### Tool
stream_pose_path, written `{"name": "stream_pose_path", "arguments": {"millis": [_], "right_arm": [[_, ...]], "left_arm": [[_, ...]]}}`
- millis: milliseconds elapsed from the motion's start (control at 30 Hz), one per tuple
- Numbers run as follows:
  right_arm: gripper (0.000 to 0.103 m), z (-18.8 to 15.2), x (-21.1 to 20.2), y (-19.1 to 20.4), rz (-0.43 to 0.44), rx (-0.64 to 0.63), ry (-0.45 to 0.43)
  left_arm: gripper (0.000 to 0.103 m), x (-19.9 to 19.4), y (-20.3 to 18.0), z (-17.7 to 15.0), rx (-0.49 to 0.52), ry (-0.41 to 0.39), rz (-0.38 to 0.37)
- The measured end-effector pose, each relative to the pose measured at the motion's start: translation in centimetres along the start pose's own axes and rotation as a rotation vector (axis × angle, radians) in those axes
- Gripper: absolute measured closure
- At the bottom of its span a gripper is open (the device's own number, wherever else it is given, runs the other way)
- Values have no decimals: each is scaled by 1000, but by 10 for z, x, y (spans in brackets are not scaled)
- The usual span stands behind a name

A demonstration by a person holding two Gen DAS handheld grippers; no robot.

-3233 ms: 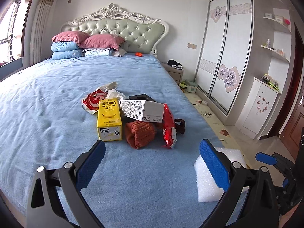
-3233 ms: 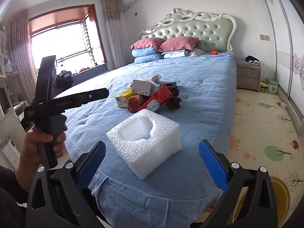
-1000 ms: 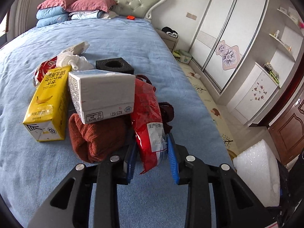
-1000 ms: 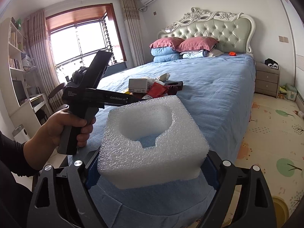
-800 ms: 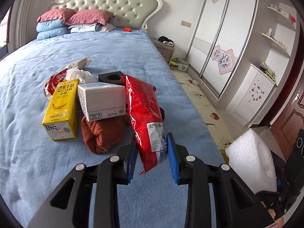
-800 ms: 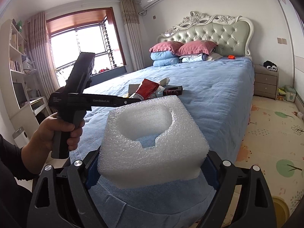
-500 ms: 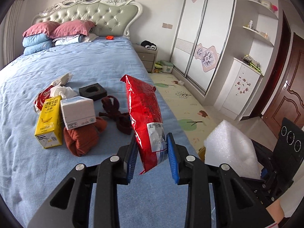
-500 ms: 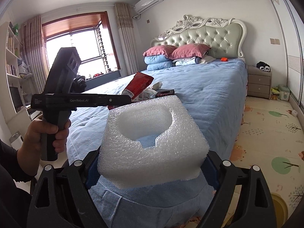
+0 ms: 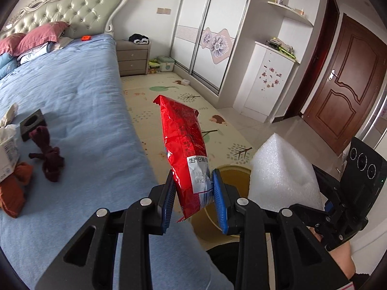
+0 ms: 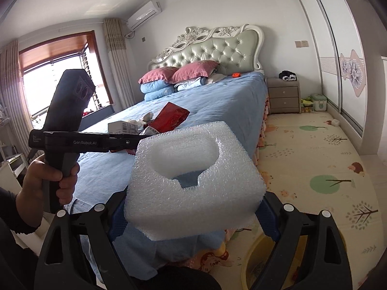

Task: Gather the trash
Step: 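Carry the red bag and foam block in both tools over the yellow bin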

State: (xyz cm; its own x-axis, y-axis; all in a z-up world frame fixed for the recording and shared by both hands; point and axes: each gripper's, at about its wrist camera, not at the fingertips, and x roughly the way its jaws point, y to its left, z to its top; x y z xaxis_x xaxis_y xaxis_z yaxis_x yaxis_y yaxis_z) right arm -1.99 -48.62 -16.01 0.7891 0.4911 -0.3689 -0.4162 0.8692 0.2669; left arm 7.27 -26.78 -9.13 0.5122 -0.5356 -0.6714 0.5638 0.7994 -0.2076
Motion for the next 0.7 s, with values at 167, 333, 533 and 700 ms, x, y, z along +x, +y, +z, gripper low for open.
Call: {"name": "stream_pose_path", "arguments": {"millis": [167,333,533,700], "right_arm": [[20,-20,-23,-34,-84,77,-4],[20,-38,-41,-67,-159,148,-4],[20,-61,-54,-95,-259,209,36],[20,-82,-61,-110,-296,240,56]], "left_arm": [[72,40,-31,3,44,74,-70],[72,83,-59,3,64,164,-148],[72,128,-89,-3,102,282,-198],[72,152,-108,-4,144,331,-203]]}}
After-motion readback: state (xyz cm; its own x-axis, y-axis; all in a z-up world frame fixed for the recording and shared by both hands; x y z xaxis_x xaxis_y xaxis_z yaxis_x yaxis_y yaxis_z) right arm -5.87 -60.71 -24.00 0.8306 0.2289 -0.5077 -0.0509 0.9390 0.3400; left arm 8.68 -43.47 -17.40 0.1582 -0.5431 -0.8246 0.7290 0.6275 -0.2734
